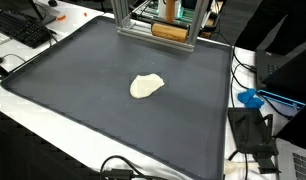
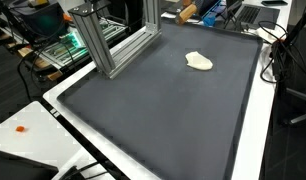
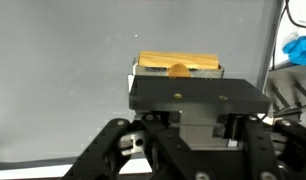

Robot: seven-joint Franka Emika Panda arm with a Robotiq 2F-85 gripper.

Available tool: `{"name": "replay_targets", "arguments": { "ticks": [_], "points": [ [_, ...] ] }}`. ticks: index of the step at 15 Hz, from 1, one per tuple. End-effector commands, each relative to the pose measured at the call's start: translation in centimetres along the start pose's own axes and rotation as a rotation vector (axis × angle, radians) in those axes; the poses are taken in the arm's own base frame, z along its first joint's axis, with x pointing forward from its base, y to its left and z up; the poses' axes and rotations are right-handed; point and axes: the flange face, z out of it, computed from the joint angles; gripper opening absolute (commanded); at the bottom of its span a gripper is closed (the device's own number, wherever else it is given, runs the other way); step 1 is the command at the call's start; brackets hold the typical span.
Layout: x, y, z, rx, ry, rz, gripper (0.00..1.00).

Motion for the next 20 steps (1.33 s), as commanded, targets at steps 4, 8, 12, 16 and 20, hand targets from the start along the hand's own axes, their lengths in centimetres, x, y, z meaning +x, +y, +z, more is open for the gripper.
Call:
{"name": "replay_targets", "arguments": {
  "ticks": [4,8,12,16,20],
  "points": [
    [-6.8,1.3,-2.3,0.034,0.003,-0.087,0.34],
    [-9.9,1.5,-3.2,0.013,0.002,-0.119,0.34],
    [-12.9,1.4,-3.8,-0.006,-0.009,-0.134,0.34],
    [-15.4,1.4,-3.9,-0.026,-0.019,-0.141,0.34],
    [-17.2,1.3,-3.6,-0.017,-0.029,-0.142,0.34]
  ]
}}
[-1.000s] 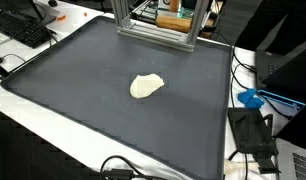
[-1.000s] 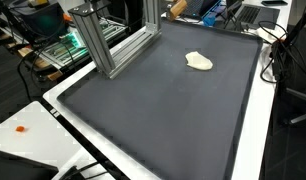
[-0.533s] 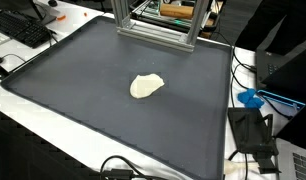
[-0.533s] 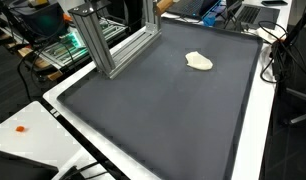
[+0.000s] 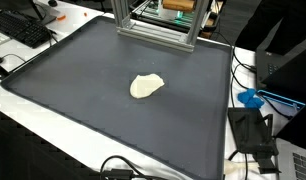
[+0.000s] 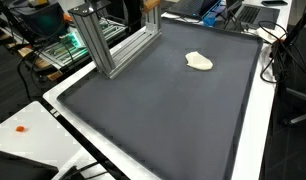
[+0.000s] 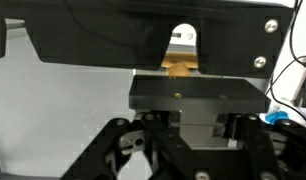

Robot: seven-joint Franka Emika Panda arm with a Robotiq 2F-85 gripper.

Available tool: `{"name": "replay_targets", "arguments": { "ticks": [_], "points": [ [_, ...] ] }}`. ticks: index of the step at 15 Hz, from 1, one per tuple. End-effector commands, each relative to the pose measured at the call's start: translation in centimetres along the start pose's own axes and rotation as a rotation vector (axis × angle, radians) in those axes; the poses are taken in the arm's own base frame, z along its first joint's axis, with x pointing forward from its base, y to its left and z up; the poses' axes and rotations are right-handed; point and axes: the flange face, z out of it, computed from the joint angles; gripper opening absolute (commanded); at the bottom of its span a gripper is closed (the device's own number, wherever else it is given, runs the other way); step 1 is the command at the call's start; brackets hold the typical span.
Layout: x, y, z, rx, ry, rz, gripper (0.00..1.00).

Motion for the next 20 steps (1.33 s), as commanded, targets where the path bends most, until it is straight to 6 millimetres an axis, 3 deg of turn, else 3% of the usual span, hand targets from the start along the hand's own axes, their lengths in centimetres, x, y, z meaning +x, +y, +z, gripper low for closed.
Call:
{"name": "replay_targets", "arguments": {
  "ticks": [1,20],
  "points": [
    [-2.5,-0.4,0.0,0.029,-0.005,-0.005,0.34],
    [-5.0,-0.6,4.1,-0.013,0.008,0.115,0.34]
  ]
}}
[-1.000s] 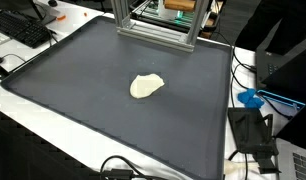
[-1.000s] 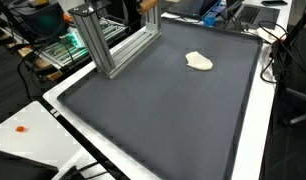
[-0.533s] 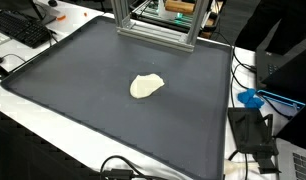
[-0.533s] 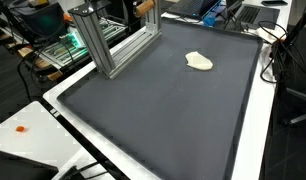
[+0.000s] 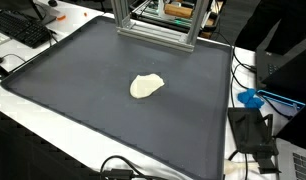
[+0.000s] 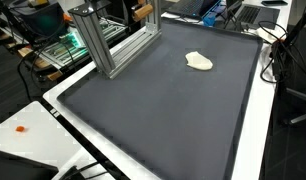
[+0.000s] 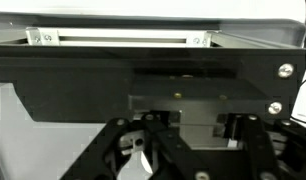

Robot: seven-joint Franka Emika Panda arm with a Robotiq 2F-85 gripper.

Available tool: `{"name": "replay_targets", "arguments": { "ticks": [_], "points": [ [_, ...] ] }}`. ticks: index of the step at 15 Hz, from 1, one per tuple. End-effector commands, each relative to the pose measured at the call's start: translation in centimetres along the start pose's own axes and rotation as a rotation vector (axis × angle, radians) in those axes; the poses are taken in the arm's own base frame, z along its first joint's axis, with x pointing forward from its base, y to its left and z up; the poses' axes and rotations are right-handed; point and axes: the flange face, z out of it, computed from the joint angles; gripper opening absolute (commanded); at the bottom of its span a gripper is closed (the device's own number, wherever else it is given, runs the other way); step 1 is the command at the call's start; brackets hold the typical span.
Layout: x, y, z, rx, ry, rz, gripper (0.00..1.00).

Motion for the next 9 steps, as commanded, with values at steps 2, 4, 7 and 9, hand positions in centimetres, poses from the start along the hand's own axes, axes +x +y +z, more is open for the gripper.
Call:
{"name": "replay_targets", "arguments": {
  "ticks": [2,4,7,9],
  "points": [
    [-1.19,0.10,0.35,0.006,0.028,0.057,0.34],
    [-1.37,0.09,0.60,0.009,0.033,0.065,0.34],
    [-1.54,-0.03,0.72,0.010,0.034,0.061,0.34],
    [-1.59,-0.02,0.72,0.010,0.032,0.051,0.34]
  ]
}}
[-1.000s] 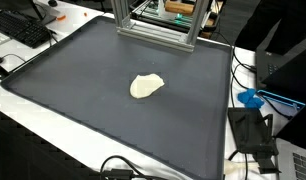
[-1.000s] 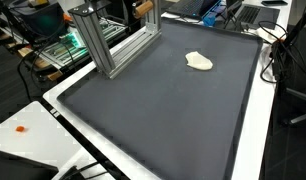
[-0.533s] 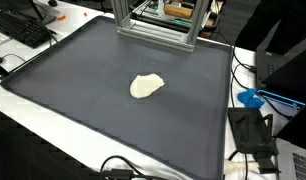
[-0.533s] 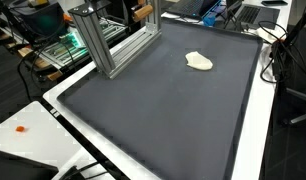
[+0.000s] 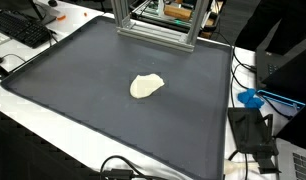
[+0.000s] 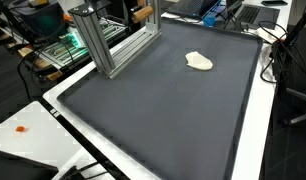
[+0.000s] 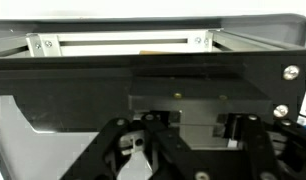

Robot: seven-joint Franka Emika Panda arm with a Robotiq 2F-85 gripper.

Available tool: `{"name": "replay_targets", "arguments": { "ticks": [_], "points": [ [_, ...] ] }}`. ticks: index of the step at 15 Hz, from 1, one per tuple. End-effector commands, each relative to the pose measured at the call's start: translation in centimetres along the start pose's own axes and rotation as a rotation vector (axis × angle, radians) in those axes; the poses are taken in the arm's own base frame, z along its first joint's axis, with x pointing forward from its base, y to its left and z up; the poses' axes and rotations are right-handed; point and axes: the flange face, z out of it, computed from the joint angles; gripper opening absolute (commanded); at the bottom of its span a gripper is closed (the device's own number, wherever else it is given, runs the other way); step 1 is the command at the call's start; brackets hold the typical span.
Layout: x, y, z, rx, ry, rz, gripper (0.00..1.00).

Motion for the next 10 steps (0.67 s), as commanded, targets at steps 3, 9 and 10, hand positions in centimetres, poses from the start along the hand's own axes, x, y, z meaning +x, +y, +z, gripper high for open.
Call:
{"name": "replay_targets", "arguments": {
  "ticks": [3,9,10],
  "points": [
    [-0.7,-0.1,-0.2,0.033,0.014,0.006,0.85],
    [1.3,-0.5,-2.7,0.030,0.039,-0.099,1.00],
    [1.9,-0.7,-3.1,0.033,0.052,-0.113,1.00]
  ]
}}
